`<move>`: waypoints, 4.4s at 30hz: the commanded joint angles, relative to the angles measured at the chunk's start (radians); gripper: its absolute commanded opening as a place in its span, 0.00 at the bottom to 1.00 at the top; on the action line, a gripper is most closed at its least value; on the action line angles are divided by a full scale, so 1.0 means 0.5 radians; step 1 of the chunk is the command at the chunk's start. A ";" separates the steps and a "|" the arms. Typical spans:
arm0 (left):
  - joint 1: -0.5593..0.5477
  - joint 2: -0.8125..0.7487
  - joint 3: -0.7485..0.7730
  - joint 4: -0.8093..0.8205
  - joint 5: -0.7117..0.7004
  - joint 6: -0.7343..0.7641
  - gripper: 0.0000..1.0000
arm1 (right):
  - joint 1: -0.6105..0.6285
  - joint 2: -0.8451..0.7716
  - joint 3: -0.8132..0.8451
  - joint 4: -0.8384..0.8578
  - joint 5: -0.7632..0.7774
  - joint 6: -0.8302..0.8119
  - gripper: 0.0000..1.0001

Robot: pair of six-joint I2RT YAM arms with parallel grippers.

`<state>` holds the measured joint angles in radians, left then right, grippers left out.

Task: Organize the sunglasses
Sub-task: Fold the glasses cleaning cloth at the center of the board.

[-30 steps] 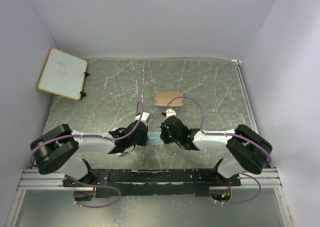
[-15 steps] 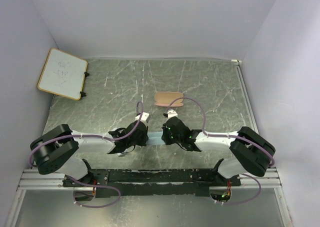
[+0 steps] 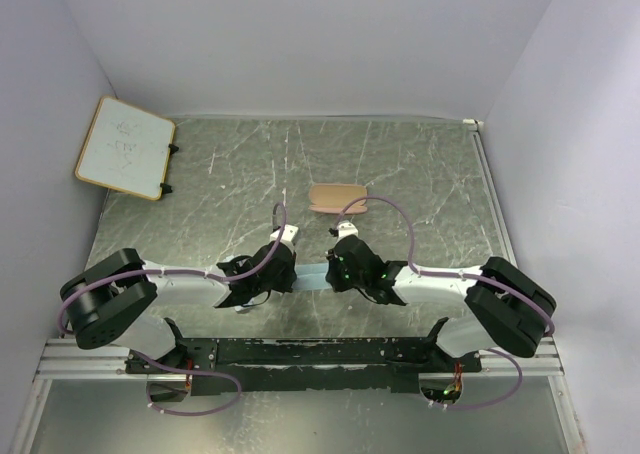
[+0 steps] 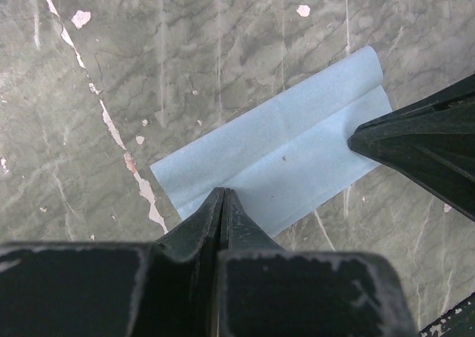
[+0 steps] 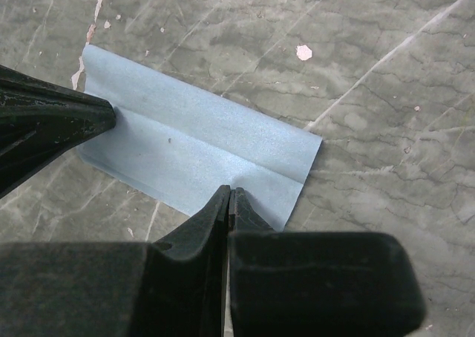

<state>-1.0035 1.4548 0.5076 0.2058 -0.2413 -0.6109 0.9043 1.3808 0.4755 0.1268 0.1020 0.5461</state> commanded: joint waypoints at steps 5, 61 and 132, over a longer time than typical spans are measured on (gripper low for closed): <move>-0.025 -0.035 -0.013 -0.121 0.038 -0.028 0.09 | 0.003 -0.042 -0.018 -0.056 -0.003 0.015 0.00; -0.020 -0.034 0.102 -0.007 -0.180 0.003 0.22 | -0.035 0.288 0.328 0.143 -0.060 -0.125 0.00; 0.053 0.129 0.016 -0.065 -0.096 -0.092 0.15 | -0.274 0.071 0.045 0.019 0.079 -0.132 0.00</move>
<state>-0.9821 1.5158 0.5419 0.2428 -0.2848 -0.6624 0.7784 1.4460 0.5133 0.1806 0.1024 0.4892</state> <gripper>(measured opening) 0.149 0.004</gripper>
